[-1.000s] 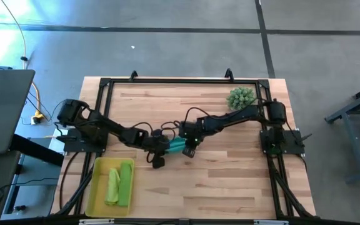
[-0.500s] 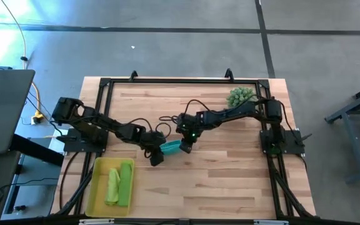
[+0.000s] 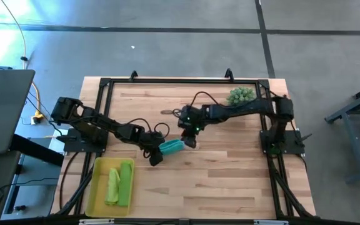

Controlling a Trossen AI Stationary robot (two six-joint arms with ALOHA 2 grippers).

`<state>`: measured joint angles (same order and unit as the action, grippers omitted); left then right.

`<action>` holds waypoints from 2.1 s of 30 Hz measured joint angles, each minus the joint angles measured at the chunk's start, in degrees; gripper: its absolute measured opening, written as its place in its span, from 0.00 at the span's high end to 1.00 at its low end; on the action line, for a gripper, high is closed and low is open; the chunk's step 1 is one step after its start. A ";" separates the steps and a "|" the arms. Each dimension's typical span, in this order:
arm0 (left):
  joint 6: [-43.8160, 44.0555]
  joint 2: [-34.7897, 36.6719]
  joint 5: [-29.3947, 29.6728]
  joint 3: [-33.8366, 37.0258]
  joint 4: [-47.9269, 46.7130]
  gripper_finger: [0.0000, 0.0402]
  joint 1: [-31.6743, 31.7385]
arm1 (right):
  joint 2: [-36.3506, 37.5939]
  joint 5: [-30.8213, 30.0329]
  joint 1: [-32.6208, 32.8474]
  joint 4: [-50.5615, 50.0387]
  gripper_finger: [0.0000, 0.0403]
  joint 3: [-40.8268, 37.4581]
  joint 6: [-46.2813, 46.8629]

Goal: Roll microfiber towels into tight, uniform cylinder then place into a basket
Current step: Roll the blue microfiber towel

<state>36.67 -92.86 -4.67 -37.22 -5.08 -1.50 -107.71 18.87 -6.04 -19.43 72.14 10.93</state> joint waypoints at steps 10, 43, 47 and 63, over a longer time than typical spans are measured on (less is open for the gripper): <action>-1.32 -0.09 0.15 0.03 0.02 0.95 0.00 | 3.11 -17.32 15.10 0.98 0.74 0.02 -22.12; -3.94 1.22 -2.14 0.17 -0.43 0.85 0.09 | -12.68 -27.48 13.12 7.92 0.56 0.50 -23.66; -7.56 3.82 -2.58 0.34 -4.11 0.78 0.28 | -13.00 -26.98 12.34 8.21 0.65 0.50 -22.28; -13.88 20.52 -3.07 0.32 -18.33 0.71 -1.92 | -12.95 -8.99 6.52 8.83 0.99 0.39 -7.46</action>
<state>22.79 -72.34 -7.73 -36.91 -23.41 -3.42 -120.66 9.88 0.48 -10.59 72.53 3.46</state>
